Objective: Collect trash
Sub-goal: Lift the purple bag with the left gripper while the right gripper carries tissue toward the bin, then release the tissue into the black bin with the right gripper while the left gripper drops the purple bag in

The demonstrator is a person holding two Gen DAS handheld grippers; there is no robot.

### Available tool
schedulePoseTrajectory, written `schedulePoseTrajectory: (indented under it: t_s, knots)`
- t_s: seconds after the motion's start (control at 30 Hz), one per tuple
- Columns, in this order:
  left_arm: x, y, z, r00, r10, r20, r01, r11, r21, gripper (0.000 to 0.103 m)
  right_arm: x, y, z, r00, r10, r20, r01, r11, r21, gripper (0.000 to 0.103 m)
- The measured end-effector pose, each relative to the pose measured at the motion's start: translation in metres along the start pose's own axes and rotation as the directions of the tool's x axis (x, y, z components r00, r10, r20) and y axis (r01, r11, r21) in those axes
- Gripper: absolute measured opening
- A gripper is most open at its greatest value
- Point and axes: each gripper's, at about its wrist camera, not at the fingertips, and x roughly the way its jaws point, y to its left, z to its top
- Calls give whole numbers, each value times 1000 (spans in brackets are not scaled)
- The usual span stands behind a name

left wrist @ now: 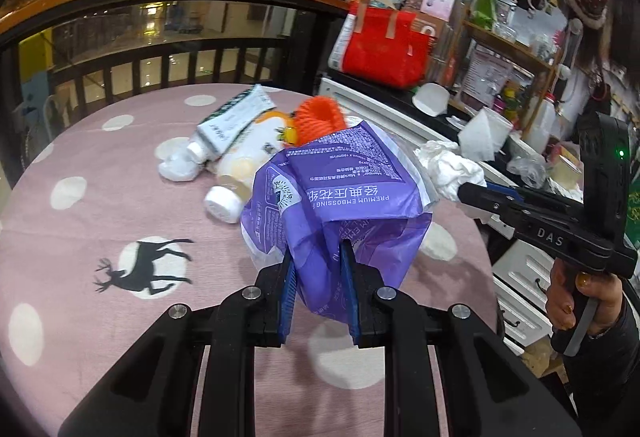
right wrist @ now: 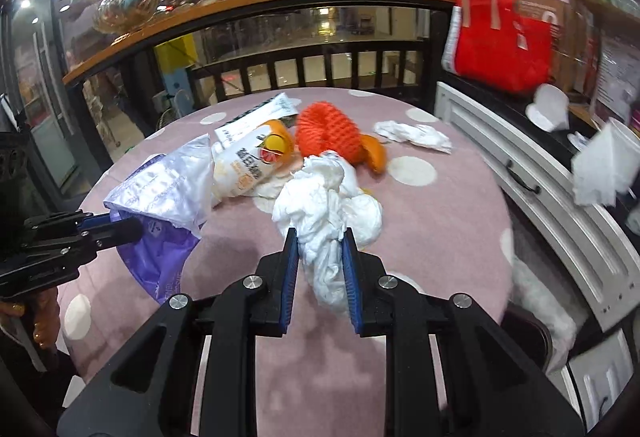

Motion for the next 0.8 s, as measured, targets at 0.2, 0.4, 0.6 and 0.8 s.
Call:
schedulePoseTrajectory:
  t_s: [0.2, 0.4, 0.6, 0.8]
  knots:
    - [15, -40, 2, 997, -76, -22, 77, 995, 56, 21, -35, -44, -35, 992, -125, -5, 125, 990, 72, 22]
    - [31, -89, 7, 985, -166, -44, 170, 978, 117, 21, -48, -100, -81, 963, -255, -86, 267, 947, 181, 22]
    - [47, -144, 10, 962, -263, -77, 273, 947, 170, 21, -26, -154, -134, 924, -295, -242, 358, 889, 285, 22]
    - [71, -192, -1, 942, -304, -140, 329, 920, 214, 21, 20, -202, -196, 892, -233, -388, 394, 819, 416, 22]
